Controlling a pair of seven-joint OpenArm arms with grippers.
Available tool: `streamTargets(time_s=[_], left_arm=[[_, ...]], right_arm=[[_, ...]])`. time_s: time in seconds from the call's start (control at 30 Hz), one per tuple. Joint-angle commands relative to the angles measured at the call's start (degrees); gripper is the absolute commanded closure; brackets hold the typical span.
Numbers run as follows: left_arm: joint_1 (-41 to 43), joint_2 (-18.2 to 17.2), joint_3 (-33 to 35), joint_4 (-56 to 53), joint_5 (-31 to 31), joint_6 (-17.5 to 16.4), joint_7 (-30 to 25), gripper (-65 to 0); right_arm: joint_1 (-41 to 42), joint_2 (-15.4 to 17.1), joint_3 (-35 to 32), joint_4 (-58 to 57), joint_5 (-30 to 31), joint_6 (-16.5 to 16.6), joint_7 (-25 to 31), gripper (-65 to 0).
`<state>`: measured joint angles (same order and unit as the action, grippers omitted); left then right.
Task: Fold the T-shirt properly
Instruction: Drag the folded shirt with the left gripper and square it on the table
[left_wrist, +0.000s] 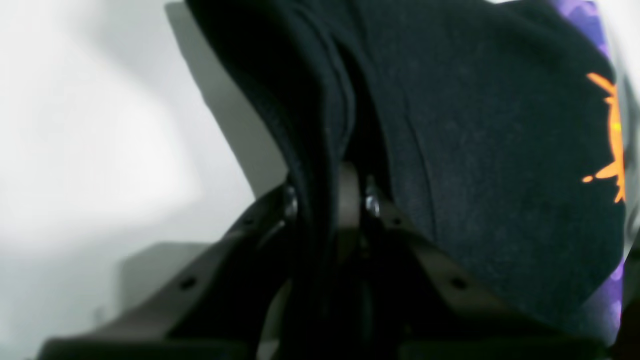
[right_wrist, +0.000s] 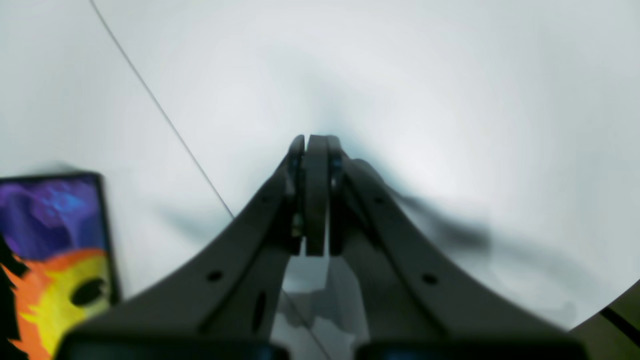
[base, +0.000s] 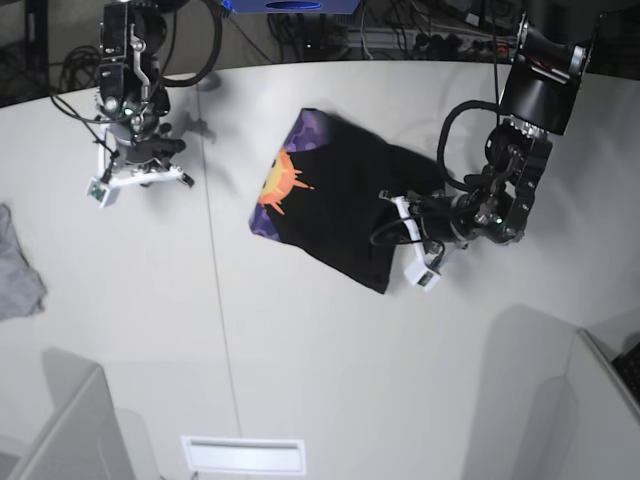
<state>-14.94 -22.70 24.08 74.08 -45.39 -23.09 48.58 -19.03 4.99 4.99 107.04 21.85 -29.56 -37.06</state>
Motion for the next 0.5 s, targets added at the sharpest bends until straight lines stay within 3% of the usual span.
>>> streamTargets(time_s=[0.0,0.37,0.47], left_arm=[[-2.5,-0.8,2.0,0.7,-0.5,-0.5,-0.3,0.0],[-15.4,-2.0,22.6,0.8,-0.4,-0.6,-0.7,0.0],[-18.4,-1.9,27.2,0.8,4.1,-0.7,-0.7,0.0]], right_arm=[[-0.1,0.0,0.9,1.1,-0.5,0.2,1.1,0.0],[-0.5,-1.8,3.0,1.1,-0.5,0.2,1.1,0.0],[-0.5,-3.3,5.3,1.1,-0.5,0.2,1.1,0.0]])
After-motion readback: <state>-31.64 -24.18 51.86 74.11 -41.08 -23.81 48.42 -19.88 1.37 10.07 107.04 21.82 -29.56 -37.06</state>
